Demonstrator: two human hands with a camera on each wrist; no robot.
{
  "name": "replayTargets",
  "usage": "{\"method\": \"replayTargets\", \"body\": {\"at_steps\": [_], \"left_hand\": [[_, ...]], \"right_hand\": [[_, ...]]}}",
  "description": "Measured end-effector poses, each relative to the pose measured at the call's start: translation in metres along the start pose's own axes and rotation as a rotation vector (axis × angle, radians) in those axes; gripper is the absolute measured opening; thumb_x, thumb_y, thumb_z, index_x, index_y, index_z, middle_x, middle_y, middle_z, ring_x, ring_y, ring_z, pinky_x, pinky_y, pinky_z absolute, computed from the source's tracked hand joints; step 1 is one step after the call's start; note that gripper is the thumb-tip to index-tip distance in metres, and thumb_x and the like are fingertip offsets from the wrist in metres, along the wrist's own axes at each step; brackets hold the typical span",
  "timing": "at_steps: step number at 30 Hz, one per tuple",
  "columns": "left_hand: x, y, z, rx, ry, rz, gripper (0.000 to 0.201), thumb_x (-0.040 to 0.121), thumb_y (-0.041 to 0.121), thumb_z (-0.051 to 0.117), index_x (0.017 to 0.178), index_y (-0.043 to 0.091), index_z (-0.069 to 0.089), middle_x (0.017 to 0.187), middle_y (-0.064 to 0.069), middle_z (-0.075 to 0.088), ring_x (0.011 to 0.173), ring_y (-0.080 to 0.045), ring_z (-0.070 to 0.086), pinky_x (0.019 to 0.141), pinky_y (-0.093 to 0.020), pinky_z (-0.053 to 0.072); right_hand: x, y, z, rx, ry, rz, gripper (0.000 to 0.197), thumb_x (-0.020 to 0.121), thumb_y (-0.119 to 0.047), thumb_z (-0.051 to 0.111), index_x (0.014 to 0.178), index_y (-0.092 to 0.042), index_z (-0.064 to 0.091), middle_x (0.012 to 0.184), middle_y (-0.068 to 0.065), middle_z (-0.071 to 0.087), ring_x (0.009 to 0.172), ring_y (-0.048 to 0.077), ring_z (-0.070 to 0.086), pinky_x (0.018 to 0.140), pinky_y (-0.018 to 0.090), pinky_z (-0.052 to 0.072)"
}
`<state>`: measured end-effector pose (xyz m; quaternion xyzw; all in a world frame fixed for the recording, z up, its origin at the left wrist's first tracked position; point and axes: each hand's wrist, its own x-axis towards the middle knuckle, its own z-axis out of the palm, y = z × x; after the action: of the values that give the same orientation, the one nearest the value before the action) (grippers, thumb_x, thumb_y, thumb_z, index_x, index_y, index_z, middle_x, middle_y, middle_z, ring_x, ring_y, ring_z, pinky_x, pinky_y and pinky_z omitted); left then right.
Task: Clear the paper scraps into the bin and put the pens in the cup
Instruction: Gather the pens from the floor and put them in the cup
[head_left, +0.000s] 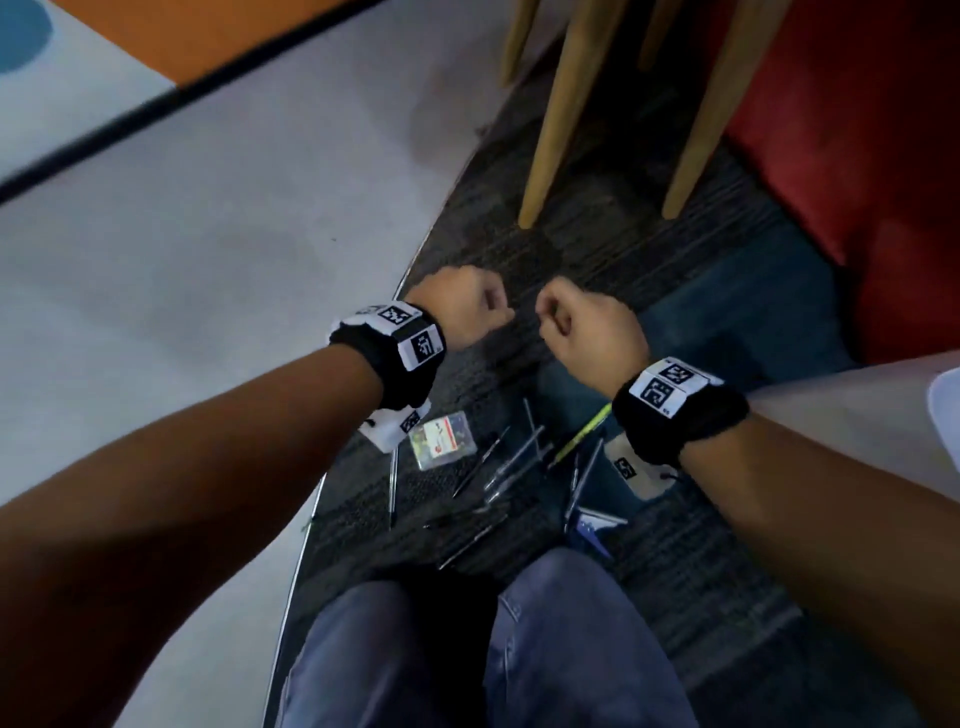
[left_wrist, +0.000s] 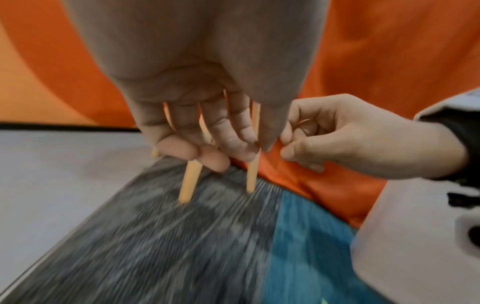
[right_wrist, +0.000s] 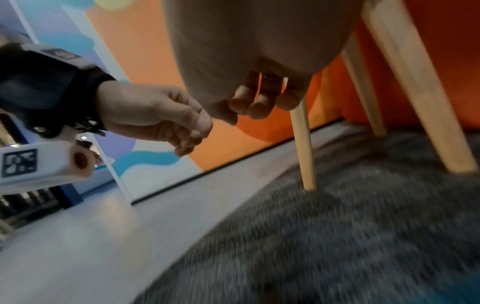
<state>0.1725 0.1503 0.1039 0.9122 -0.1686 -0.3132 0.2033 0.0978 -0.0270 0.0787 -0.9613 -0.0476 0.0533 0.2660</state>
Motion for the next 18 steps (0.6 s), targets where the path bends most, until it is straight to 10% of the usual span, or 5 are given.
{"method": "replayTargets", "body": {"at_steps": [7, 12, 18], "left_hand": [[-0.012, -0.106, 0.098, 0.108, -0.27, -0.241, 0.012, 0.085, 0.027, 0.051, 0.094, 0.027, 0.058, 0.11, -0.009, 0.063, 0.091, -0.029, 0.06, 0.077, -0.031, 0.046], [-0.03, -0.157, 0.142, 0.149, -0.278, -0.366, 0.033, 0.082, 0.044, 0.061, 0.099, 0.017, 0.055, 0.108, -0.014, 0.063, 0.096, -0.037, 0.061, 0.084, -0.04, 0.052], [-0.041, -0.176, 0.165, 0.048, -0.225, -0.412, 0.042, 0.081, 0.027, 0.072, 0.11, 0.008, 0.048, 0.109, -0.02, 0.061, 0.097, -0.039, 0.061, 0.076, -0.04, 0.049]], "right_hand": [[-0.023, 0.029, 0.102, -0.252, -0.742, 0.311, 0.031, 0.096, -0.044, 0.053, 0.09, -0.015, 0.058, 0.08, 0.008, 0.061, 0.071, 0.028, 0.059, 0.062, 0.035, 0.049], [-0.022, 0.045, 0.133, -0.219, -0.704, 0.468, 0.043, 0.095, -0.045, 0.055, 0.073, -0.008, 0.059, 0.067, 0.013, 0.059, 0.059, 0.029, 0.058, 0.048, 0.03, 0.041], [-0.023, 0.042, 0.151, -0.263, -0.718, 0.547, 0.038, 0.092, -0.038, 0.063, 0.07, -0.009, 0.053, 0.068, 0.011, 0.055, 0.063, 0.029, 0.057, 0.06, 0.036, 0.048]]}}
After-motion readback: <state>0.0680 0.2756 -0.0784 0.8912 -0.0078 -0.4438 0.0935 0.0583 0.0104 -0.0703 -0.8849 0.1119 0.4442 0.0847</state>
